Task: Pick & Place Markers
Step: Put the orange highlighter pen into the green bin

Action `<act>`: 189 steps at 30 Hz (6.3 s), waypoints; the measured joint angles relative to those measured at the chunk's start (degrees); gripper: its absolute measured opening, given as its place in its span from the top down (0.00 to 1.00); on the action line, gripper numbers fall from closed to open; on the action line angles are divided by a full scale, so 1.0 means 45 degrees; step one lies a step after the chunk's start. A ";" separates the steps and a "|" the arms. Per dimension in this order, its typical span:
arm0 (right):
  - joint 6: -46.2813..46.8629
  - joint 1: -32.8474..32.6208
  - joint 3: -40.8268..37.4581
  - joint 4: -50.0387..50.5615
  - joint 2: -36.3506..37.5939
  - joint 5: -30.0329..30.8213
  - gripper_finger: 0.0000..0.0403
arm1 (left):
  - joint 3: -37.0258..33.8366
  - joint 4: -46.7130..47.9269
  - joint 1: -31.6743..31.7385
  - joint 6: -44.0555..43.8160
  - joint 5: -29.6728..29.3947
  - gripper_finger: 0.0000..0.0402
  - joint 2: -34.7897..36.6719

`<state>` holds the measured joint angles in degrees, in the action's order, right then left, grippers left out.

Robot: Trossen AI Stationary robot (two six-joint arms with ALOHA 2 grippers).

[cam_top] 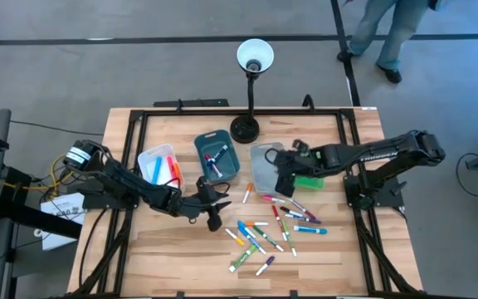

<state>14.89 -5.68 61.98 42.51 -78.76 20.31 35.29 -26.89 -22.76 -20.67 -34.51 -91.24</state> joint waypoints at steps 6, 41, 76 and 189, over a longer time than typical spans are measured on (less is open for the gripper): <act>-0.3716 -0.0968 -0.0003 -0.2353 -0.0805 -0.0543 0.59 | -0.0088 0.0161 -0.0002 0.0302 -0.0004 0.71 0.0799; -0.8722 -0.0344 0.5890 0.0776 -0.9365 -0.2878 0.58 | -0.1312 0.1511 -0.0103 0.1170 -0.0592 0.71 0.3926; -1.1599 -0.0638 0.6649 0.0759 -0.9817 -0.2794 0.58 | -0.1628 0.1543 -0.0021 0.1190 -0.0617 0.71 0.4365; -0.2398 0.4357 -0.2968 0.4026 0.0344 -0.2287 0.97 | -0.1827 0.1480 0.0286 0.0939 -0.0616 0.71 0.4355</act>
<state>4.10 13.93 48.62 60.62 -77.21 10.02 27.07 -20.23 -21.47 -16.44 -37.28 -71.64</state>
